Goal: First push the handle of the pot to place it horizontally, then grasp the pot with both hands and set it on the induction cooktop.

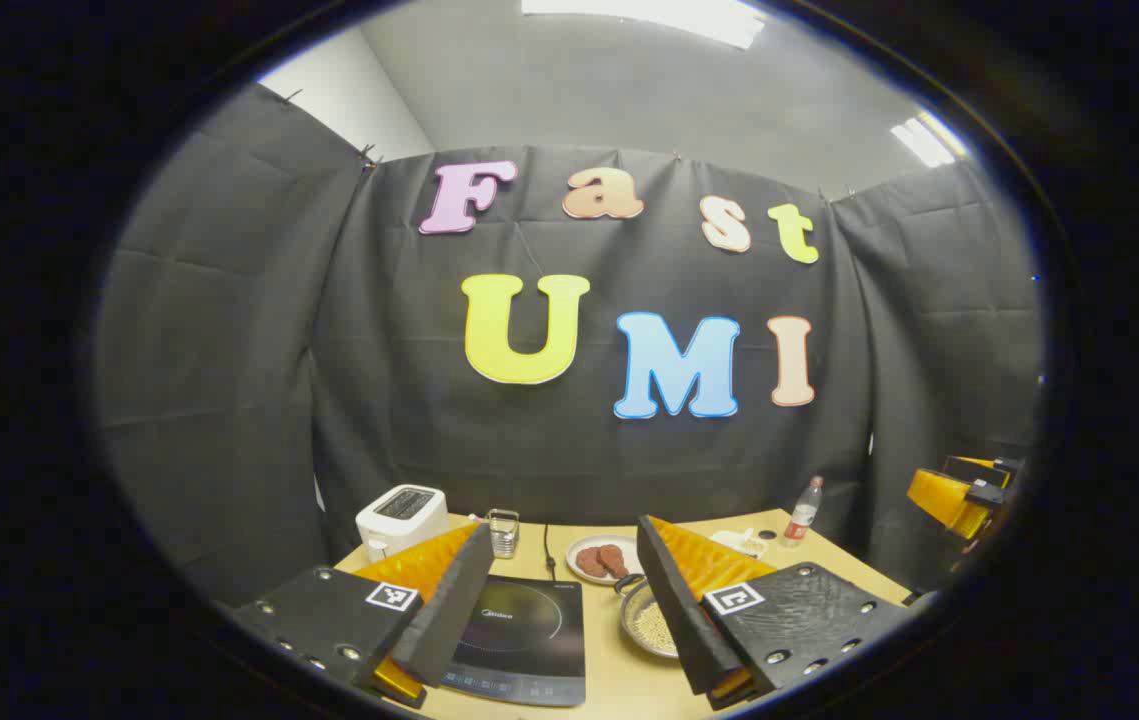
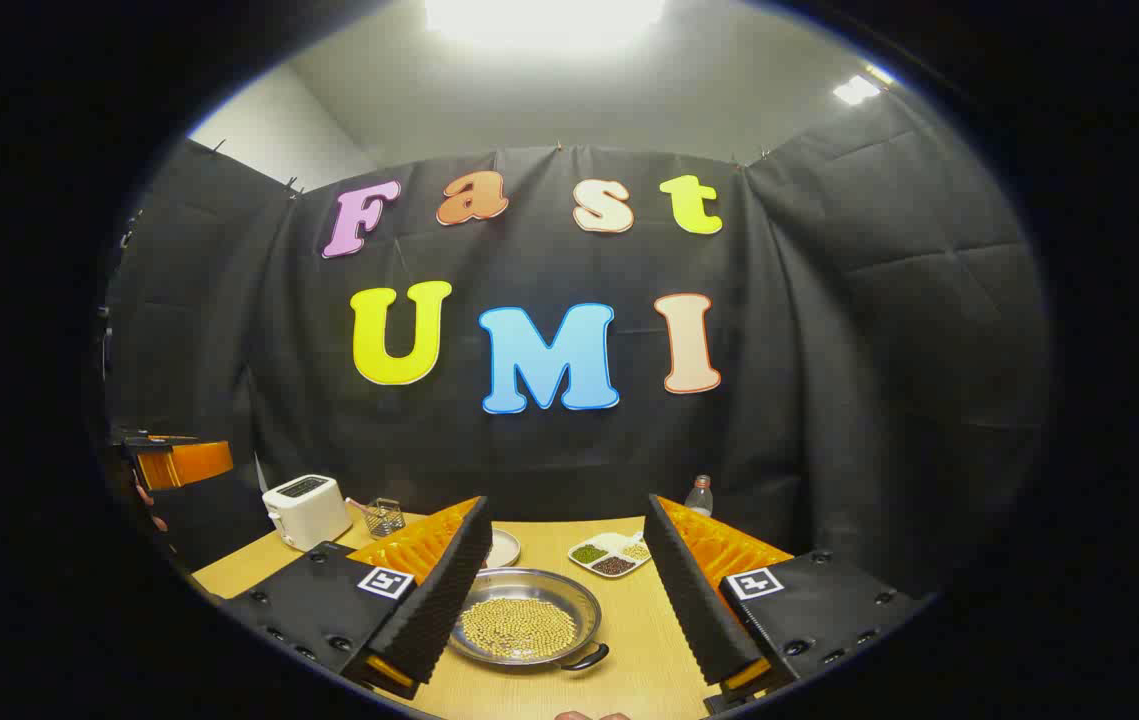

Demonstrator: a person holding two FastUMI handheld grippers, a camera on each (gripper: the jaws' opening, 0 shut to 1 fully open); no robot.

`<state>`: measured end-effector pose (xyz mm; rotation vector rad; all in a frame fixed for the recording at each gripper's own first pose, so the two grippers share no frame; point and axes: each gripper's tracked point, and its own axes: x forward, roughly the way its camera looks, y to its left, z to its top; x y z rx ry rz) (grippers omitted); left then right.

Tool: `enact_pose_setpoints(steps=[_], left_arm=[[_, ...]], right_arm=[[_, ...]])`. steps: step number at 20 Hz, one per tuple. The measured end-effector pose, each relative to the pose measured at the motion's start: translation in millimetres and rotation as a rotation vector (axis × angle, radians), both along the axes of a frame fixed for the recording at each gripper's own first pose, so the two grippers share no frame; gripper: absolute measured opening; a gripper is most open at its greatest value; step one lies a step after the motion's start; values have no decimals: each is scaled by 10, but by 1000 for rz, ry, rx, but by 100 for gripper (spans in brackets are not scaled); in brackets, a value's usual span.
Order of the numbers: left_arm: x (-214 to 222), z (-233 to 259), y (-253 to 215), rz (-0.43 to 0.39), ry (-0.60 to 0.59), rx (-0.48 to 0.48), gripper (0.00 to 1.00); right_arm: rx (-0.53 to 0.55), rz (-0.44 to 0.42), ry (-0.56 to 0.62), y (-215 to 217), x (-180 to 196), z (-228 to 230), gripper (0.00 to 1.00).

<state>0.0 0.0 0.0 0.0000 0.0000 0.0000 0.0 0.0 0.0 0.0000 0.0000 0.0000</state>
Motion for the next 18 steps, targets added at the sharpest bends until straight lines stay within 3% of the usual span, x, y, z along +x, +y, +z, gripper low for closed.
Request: enact_pose_setpoints(steps=[1,2,4,5,7,8,18], left_arm=[[-11,-13,0,-2,3,4,83],[-22,-21,9,-3,5,3,93],[-51,-44,14,-7,3,-5,83],[-54,-75,33,-5,7,-6,83],[-53,-119,67,-2,15,-8,93],[-54,-114,83,-1,13,-7,83],[26,-143,146,0,16,16,83]], right_arm=[[-3,0,2,2,-6,-2,98],[-6,0,4,6,-8,-13,98],[-7,-1,10,13,-12,-30,97],[-6,-1,11,18,-14,-34,97],[-7,-2,13,43,-21,-35,96],[-9,0,13,59,-22,-42,97],[-4,25,38,185,100,-64,97]])
